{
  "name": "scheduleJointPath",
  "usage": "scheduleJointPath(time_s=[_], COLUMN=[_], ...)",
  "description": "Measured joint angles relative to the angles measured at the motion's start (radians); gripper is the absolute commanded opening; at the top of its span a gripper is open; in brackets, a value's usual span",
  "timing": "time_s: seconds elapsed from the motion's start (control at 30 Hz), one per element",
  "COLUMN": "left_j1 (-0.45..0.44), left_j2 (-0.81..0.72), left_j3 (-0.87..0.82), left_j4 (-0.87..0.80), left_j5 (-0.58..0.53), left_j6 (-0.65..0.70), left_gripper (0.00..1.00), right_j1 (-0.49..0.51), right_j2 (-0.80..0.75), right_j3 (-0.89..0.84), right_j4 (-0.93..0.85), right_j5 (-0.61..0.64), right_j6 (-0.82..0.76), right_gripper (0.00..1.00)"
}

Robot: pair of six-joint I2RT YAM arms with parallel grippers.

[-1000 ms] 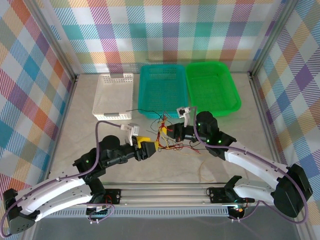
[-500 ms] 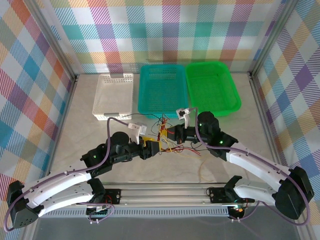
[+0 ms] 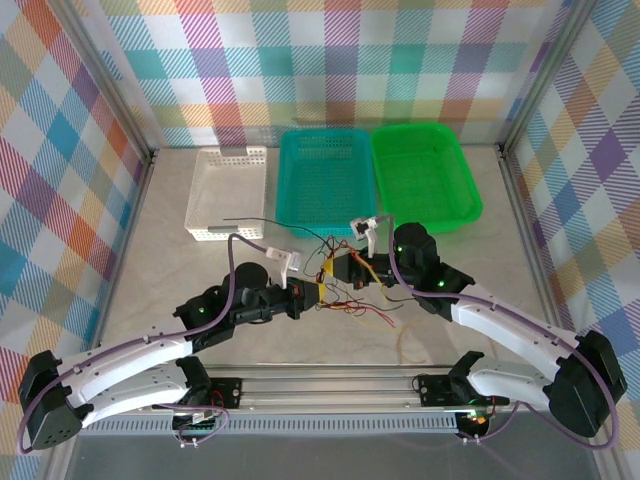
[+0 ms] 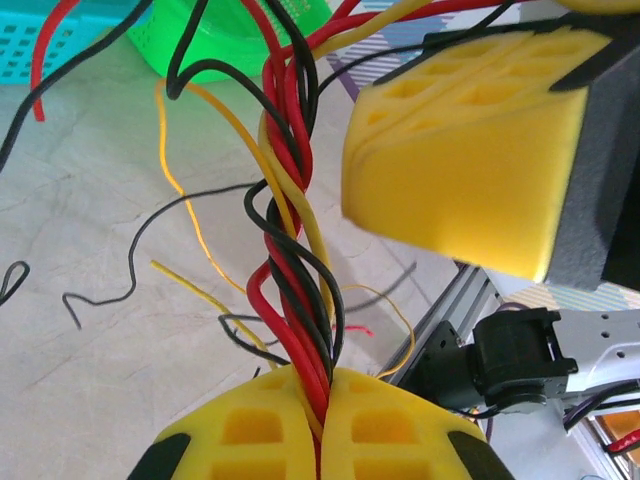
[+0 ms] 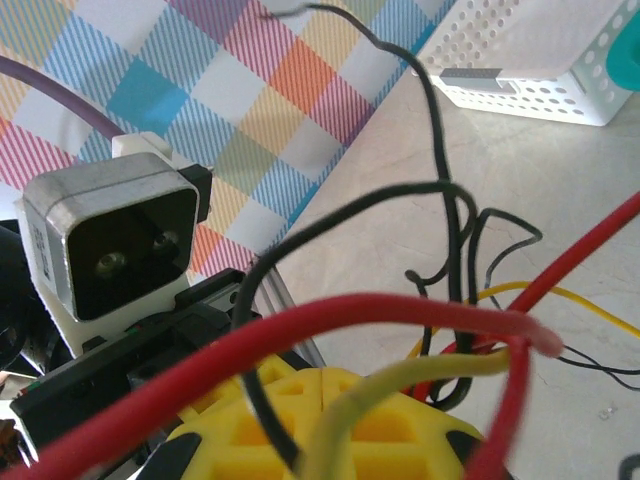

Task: Untangle the cables

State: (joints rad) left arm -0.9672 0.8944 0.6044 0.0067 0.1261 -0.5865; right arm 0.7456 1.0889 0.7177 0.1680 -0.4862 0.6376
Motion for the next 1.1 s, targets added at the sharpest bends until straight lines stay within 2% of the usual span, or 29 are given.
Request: scheduleJointPath(time_s=[0.07,0.1,0.17,0.23,0.3,0.37,0.53,0.8,0.97,1.1], left_j1=[0.0,0.0,0.0,0.0,0.0,0.0,0.0,0.0,0.0,0.0], left_j2=[-0.009,-0.017,-0.033,-0.042,-0.043,-0.04,-0.03,-0.003,-0.003,-0.005], left_j3=[-0.015,-0.024,-0.035,-0.035,-0.035,-0.035,-0.035,-0.035,-0.035,-0.035], left_j4=[0.001,0.0,-0.003,-0.006,-0.008,-0.008,-0.007,0.001,0.024,0.03], left_j5=[-0.006,-0.01,-0.024,-0.043,-0.058,-0.061,-0.058,-0.007,0.035,0.066], left_j6=[-0.002,-0.005,-0.012,-0.021,-0.03,-0.037,-0.053,-0.061,-0.061,-0.06], left_gripper=[0.0,0.0,0.0,0.0,0.0,0.0,0.0,0.0,0.0,0.0], right_j1=[0.0,0.0,0.0,0.0,0.0,0.0,-0.001,-0.001,-0.001,-0.001], right_j2=[0.0,-0.002,-0.011,-0.034,-0.076,-0.119,-0.15,0.004,0.029,0.026], right_j3=[0.01,0.016,0.027,0.034,0.038,0.043,0.086,0.103,0.104,0.109], right_j4=[-0.025,-0.04,-0.085,-0.129,-0.174,-0.208,-0.25,-0.21,-0.208,-0.207], right_j5=[0.008,0.015,0.034,0.064,0.105,0.149,0.237,0.236,0.269,0.324], right_j6=[-0.007,-0.012,-0.023,-0.034,-0.055,-0.066,-0.081,-0.077,-0.086,-0.107], right_gripper=[0.01,0.12,0.43,0.59,0.68,0.7,0.65,0.58,0.36,0.07])
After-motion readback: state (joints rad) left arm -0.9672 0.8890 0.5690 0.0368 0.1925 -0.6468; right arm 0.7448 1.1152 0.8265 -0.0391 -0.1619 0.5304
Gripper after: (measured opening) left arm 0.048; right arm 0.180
